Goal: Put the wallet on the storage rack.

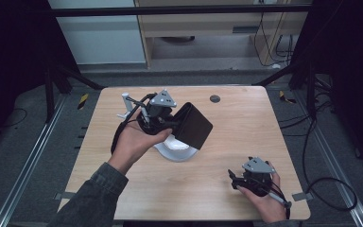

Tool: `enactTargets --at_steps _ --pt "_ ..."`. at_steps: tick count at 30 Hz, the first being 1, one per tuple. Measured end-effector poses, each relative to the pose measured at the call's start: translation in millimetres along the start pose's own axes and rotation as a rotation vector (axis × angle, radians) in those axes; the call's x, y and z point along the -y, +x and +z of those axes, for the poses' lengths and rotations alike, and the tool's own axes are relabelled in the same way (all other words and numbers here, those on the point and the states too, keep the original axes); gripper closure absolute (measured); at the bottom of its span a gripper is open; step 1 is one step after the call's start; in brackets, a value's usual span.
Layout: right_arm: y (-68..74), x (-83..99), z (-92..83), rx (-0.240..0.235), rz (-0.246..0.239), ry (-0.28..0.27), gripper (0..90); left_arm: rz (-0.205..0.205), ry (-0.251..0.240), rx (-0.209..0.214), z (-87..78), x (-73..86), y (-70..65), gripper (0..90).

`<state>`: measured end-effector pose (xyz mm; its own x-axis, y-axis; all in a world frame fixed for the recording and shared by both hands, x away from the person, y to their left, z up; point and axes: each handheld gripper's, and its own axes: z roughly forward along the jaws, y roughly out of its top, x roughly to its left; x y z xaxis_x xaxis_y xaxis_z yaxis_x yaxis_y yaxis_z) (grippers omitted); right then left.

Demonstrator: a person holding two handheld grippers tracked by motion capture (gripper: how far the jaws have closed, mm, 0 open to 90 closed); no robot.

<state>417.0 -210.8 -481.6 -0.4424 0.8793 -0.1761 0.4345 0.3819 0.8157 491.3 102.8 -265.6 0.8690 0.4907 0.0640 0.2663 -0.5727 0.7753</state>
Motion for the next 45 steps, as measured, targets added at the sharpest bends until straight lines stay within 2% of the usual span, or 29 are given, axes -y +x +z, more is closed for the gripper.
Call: enactTargets --at_steps 4,7,18,23,31,45 --pt "-3.2 2.6 1.6 0.035 0.006 0.027 13.5 0.015 0.011 -0.019 -6.5 -2.5 1.5 80.5" --pt "-8.2 5.9 3.2 0.06 0.031 0.058 13.8 0.021 0.015 -0.026 -9.3 -3.6 3.1 80.5" --pt "-11.0 7.1 4.7 0.068 0.047 0.079 13.6 0.035 0.029 -0.071 -20.5 -3.5 9.9 80.4" --pt "-10.5 7.4 5.0 0.069 0.05 0.082 13.5 0.028 0.04 -0.092 -23.1 0.4 16.2 80.4" --pt "-11.0 8.4 6.0 0.069 0.053 0.101 13.4 0.029 0.077 -0.116 -10.0 9.5 22.5 80.4" --pt "-12.9 8.9 4.8 0.07 0.059 0.098 13.3 -0.002 0.135 -0.102 20.7 28.4 33.2 80.3"
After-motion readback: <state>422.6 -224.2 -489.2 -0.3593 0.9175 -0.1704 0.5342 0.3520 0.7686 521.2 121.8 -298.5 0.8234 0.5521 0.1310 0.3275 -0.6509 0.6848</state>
